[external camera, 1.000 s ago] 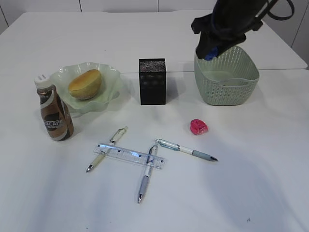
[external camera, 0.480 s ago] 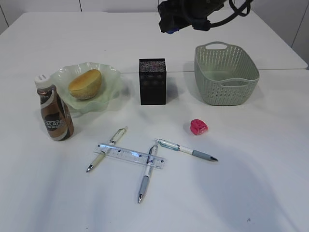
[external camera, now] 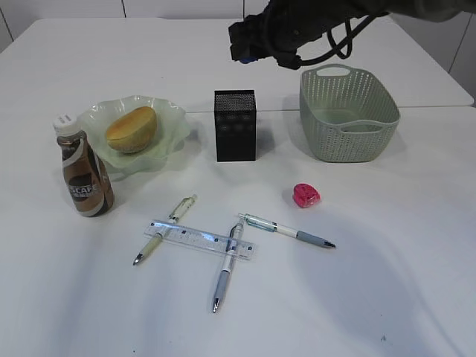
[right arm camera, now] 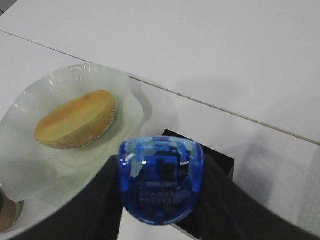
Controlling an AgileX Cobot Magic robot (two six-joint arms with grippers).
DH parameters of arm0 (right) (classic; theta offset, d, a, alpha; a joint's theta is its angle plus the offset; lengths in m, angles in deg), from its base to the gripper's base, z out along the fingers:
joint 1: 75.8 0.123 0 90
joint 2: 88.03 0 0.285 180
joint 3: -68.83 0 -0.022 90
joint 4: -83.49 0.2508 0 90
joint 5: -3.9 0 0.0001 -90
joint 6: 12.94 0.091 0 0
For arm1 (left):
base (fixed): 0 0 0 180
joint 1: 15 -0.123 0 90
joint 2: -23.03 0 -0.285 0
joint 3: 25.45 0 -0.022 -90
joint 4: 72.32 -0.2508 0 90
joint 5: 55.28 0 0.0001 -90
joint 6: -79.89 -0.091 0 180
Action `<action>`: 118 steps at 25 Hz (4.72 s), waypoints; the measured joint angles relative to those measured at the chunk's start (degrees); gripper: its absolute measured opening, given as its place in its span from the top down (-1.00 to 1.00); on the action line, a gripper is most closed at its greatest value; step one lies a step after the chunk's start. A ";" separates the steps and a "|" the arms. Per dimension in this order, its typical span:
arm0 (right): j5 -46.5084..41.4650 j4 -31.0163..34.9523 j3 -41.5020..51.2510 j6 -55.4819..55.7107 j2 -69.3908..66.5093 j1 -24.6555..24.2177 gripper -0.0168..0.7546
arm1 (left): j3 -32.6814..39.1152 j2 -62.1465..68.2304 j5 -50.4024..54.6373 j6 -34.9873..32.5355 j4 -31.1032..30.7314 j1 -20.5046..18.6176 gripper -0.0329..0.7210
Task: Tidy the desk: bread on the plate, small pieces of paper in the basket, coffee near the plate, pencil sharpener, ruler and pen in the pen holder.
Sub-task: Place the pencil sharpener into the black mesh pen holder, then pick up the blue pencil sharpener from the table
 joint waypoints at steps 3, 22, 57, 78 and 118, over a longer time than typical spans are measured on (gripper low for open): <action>0.81 0.58 0.00 -0.65 -1.60 0.00 0.09 | 0.00 0.00 0.00 0.00 0.00 0.00 -0.32; 5.29 3.66 0.00 -1.88 -7.24 0.00 0.09 | 0.00 1.71 0.04 0.00 0.00 0.00 -0.32; -0.25 7.45 -3.94 -4.37 -9.05 0.00 -0.15 | 0.00 1.80 0.43 0.00 0.00 0.00 -0.32; -36.04 -17.50 -22.48 14.17 0.31 0.00 -0.15 | 0.00 1.80 2.93 0.00 0.21 0.00 -0.32; -33.48 -28.94 9.66 21.09 -1.53 0.00 -0.15 | -0.09 1.80 5.03 0.00 2.10 0.00 -0.32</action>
